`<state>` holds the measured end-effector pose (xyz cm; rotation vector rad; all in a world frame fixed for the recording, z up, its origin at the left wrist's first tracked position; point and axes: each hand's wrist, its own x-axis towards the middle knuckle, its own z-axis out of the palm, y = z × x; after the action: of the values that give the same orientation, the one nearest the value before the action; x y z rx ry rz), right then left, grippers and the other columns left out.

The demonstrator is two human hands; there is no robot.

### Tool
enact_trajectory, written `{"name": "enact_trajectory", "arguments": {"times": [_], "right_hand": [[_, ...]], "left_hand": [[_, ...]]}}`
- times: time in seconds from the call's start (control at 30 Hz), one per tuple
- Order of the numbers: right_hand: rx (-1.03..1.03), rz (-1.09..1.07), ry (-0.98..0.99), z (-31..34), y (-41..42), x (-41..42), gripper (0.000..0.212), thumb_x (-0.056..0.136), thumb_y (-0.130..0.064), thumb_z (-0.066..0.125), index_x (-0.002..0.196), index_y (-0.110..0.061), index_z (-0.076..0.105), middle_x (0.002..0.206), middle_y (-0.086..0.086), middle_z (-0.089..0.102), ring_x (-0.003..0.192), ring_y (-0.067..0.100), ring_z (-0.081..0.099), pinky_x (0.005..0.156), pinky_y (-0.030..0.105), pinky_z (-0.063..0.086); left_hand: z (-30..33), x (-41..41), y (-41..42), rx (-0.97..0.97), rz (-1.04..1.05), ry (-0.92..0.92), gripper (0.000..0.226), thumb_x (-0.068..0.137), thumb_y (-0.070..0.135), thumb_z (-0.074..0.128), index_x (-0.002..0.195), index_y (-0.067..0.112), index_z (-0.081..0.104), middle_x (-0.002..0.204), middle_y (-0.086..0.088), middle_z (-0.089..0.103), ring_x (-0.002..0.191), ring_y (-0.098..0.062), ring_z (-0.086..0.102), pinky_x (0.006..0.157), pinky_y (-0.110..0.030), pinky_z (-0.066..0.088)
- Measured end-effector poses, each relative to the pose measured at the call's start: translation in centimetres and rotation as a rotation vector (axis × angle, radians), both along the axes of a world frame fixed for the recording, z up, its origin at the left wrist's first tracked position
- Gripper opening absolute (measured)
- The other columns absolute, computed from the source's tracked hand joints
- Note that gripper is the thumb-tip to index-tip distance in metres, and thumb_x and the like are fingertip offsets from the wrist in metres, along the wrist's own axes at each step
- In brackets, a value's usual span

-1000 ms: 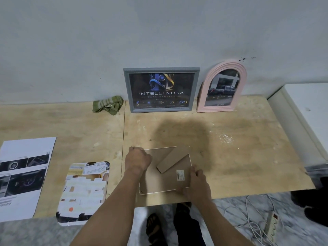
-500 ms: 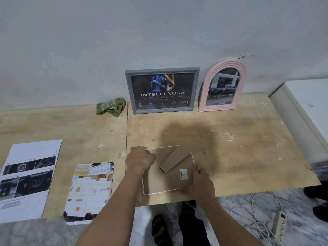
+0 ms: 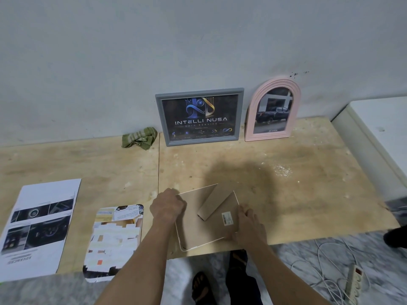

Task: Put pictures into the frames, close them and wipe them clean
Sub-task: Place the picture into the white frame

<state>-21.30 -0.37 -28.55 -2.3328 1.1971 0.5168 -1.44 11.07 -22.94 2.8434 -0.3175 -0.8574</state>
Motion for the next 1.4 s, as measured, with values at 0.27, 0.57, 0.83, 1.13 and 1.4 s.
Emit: {"name": "enact_trajectory", "arguments": {"times": [0.27,0.57,0.83,1.13,1.4], "right_hand": [[0.016,0.022,0.013,-0.1,-0.3,0.2,0.096,0.074,-0.043,0.071,0.147,-0.017,0.014,0.136,0.007,0.033,0.125,0.027,0.038,0.094,0.042,0.041],[0.022,0.020,0.002,-0.2,-0.3,0.0,0.092,0.075,-0.045,0.072,0.145,-0.018,0.019,0.132,0.006,0.034,0.121,0.026,0.040,0.093,0.041,0.044],[0.019,0.039,-0.039,-0.4,-0.3,-0.5,0.109,0.073,-0.057,0.070,0.151,-0.019,0.004,0.139,0.007,0.032,0.123,0.027,0.040,0.095,0.041,0.044],[-0.043,0.158,-0.008,-0.3,-0.4,-0.8,0.091,0.079,-0.060,0.059,0.150,-0.033,0.009,0.141,0.006,0.032,0.122,0.026,0.044,0.093,0.040,0.042],[-0.057,0.120,-0.021,-0.6,-0.1,-0.6,0.086,0.081,-0.060,0.057,0.149,-0.028,0.015,0.126,0.004,0.039,0.114,0.024,0.044,0.088,0.036,0.043]], "left_hand": [[-0.9,-0.7,0.1,-0.080,0.103,0.079,0.036,0.088,0.027,0.052,0.122,0.021,0.061,0.125,-0.009,0.064,0.116,-0.032,0.059,0.091,-0.032,0.045],[-2.6,0.4,2.7,-0.279,0.173,0.324,0.086,0.056,0.031,0.064,0.141,0.033,0.053,0.102,-0.007,0.076,0.102,-0.035,0.069,0.090,-0.043,0.057],[-5.0,-0.5,5.4,-0.590,0.549,0.350,0.025,0.068,0.000,0.078,0.086,0.013,0.067,0.087,-0.014,0.071,0.077,-0.029,0.065,0.077,-0.039,0.057],[-6.5,-0.2,6.7,-0.747,0.631,0.347,0.018,0.086,-0.010,0.065,0.099,0.002,0.071,0.067,-0.007,0.063,0.050,-0.020,0.053,0.049,-0.029,0.051],[-7.8,-1.2,6.6,-0.747,0.689,0.319,0.016,0.071,0.016,0.083,0.081,0.012,0.071,0.080,-0.009,0.074,0.077,-0.032,0.067,0.078,-0.048,0.056]]}}
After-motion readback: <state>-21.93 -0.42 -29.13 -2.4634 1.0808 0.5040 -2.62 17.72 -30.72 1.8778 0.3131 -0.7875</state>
